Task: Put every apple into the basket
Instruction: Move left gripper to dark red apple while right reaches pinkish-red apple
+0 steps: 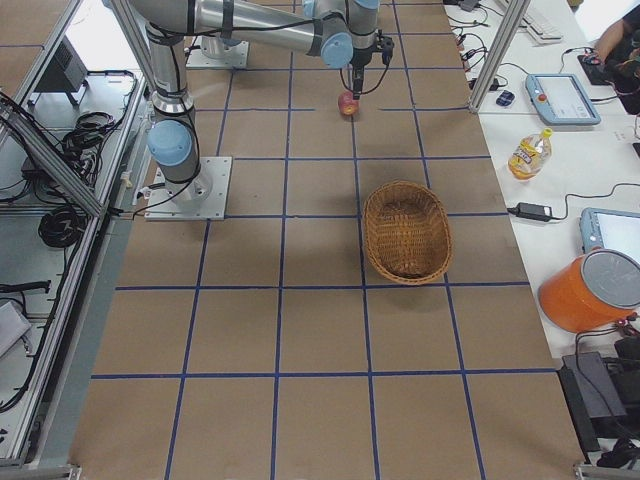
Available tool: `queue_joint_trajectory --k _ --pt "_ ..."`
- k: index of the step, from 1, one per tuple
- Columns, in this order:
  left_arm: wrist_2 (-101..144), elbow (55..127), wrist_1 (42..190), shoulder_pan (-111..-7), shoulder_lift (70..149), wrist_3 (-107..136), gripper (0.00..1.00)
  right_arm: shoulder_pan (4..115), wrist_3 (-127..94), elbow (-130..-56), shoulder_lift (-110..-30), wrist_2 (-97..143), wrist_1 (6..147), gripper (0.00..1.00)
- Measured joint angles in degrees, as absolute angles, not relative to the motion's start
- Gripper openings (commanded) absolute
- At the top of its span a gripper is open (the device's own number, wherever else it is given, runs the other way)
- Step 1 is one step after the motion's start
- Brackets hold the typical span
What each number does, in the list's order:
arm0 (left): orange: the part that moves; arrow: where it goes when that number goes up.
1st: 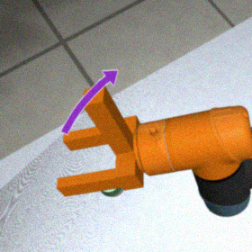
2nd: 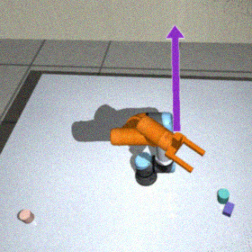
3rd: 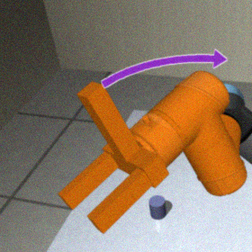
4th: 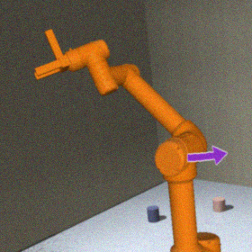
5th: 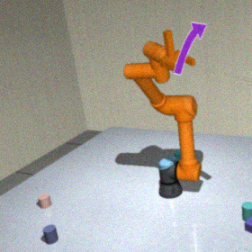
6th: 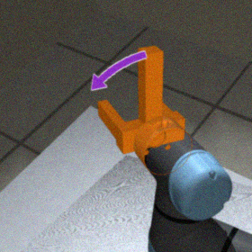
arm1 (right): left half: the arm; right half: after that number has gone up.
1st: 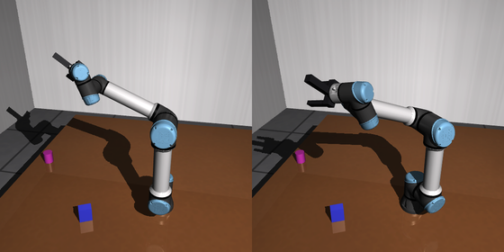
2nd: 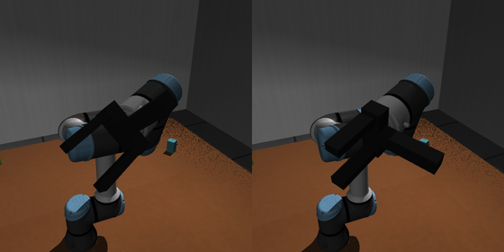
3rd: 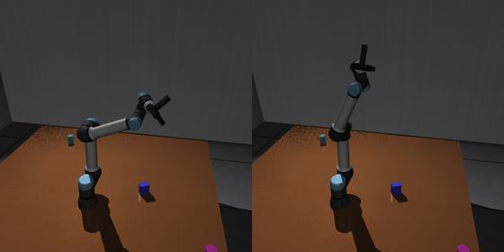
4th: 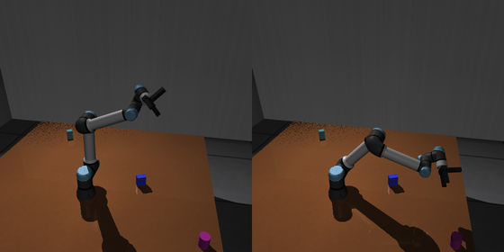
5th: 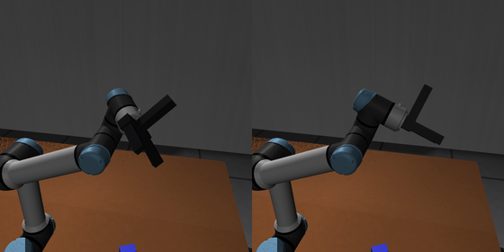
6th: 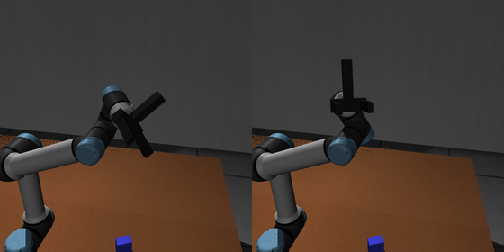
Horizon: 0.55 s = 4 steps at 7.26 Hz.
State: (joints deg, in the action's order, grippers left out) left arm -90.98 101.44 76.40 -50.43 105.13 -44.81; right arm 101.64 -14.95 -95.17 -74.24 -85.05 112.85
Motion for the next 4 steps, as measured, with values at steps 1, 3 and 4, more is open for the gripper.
queue_joint_trajectory --k 1,3,4 --pt "-90.9 103.6 74.3 -48.8 105.6 -48.2 1.00 103.8 -16.2 -95.1 -71.5 -84.1 115.6 1.00" --pt "-90.9 106.7 70.6 -47.9 106.4 -50.3 1.00 105.7 -16.8 -95.1 -67.1 -80.2 121.6 1.00" --pt "-90.9 107.9 68.9 -47.7 106.7 -50.5 1.00 105.9 -16.8 -95.1 -65.5 -79.4 123.2 1.00"
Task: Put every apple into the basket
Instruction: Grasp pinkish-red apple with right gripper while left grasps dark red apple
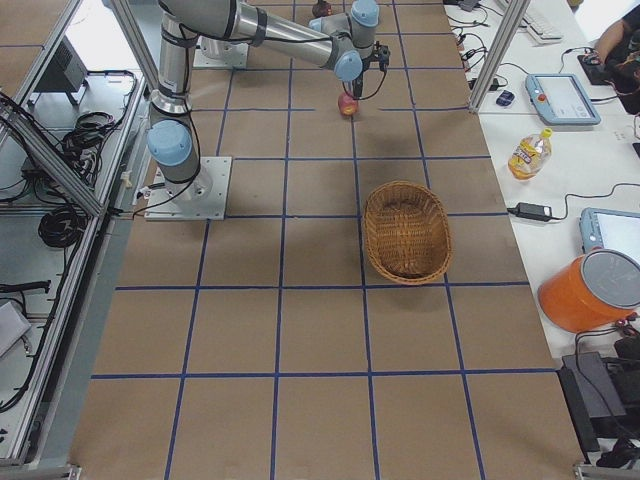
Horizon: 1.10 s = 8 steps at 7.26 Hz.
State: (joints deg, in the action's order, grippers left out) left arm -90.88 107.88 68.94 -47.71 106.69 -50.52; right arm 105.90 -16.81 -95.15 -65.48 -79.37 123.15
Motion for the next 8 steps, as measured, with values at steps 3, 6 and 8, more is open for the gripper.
queue_joint_trajectory --k 3,6,8 --pt "-90.6 113.1 57.5 -47.6 108.7 -50.6 0.71 106.1 -16.9 -95.2 -62.2 -78.8 124.2 1.00" --pt "-90.9 113.4 56.8 -48.4 107.4 -50.1 0.38 106.1 -17.0 -95.4 -61.0 -77.1 124.0 1.00" --pt "-89.4 107.2 67.6 -54.9 104.4 -42.8 0.38 106.1 -17.0 -95.5 -59.9 -76.9 124.1 0.31"
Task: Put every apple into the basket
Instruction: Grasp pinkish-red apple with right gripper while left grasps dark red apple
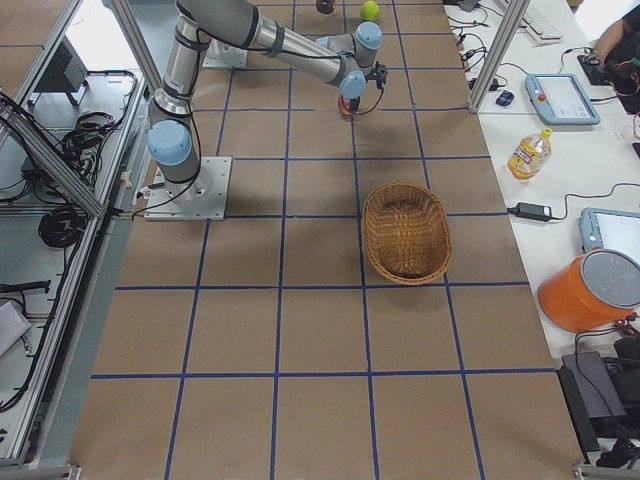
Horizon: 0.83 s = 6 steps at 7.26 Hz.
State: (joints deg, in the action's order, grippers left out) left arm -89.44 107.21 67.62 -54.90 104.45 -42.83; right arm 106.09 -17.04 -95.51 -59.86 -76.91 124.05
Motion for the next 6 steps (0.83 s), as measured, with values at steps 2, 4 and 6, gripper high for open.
queue_joint_trajectory --k 2,4,6 --pt "-86.3 102.0 73.4 -69.1 102.3 -31.3 0.37 106.5 -18.7 -95.4 -59.5 -77.0 124.4 0.00" --pt "-78.9 102.3 74.1 -77.5 101.4 -20.9 0.37 106.4 -20.0 -95.1 -59.6 -77.7 124.4 0.00" --pt "-75.3 103.5 72.0 -85.0 102.5 -7.8 0.36 103.4 -19.6 -93.7 -61.9 -79.6 123.1 0.00"
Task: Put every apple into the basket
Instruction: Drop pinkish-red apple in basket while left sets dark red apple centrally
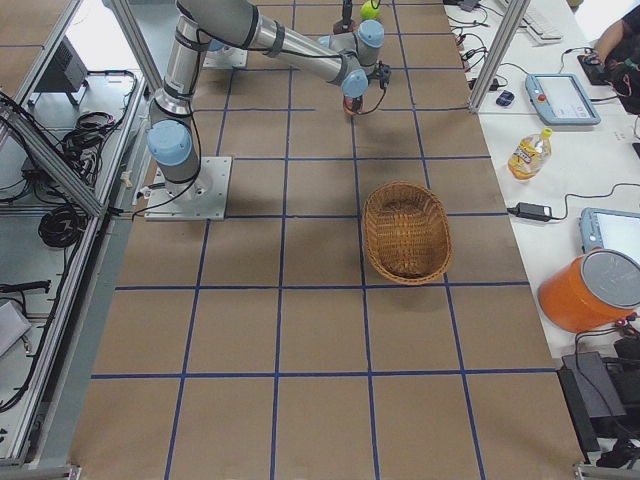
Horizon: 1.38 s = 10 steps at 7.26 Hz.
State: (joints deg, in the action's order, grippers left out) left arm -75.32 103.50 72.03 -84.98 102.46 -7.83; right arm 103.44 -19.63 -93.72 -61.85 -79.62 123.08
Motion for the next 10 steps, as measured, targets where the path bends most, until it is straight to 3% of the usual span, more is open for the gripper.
queue_joint_trajectory --k 3,4,5,6,10 --pt "-72.6 103.7 58.9 -94.3 107.6 8.2 0.36 87.1 -8.4 -88.0 -66.4 -83.6 114.0 0.00" --pt "-71.8 103.4 53.2 -97.1 110.3 12.6 0.42 81.3 -1.2 -86.4 -66.6 -86.2 112.5 0.00" --pt "-71.6 103.3 47.8 -99.4 112.9 15.8 0.84 76.5 5.5 -85.5 -66.6 -88.2 112.3 0.00" --pt "-71.8 103.2 43.6 -101.3 115.2 18.0 1.00 72.7 10.5 -85.0 -66.3 -89.2 112.9 0.00" --pt "-71.9 100.5 40.0 -101.8 115.7 20.6 1.00 65.6 17.2 -83.5 -60.6 -89.7 114.8 0.02"
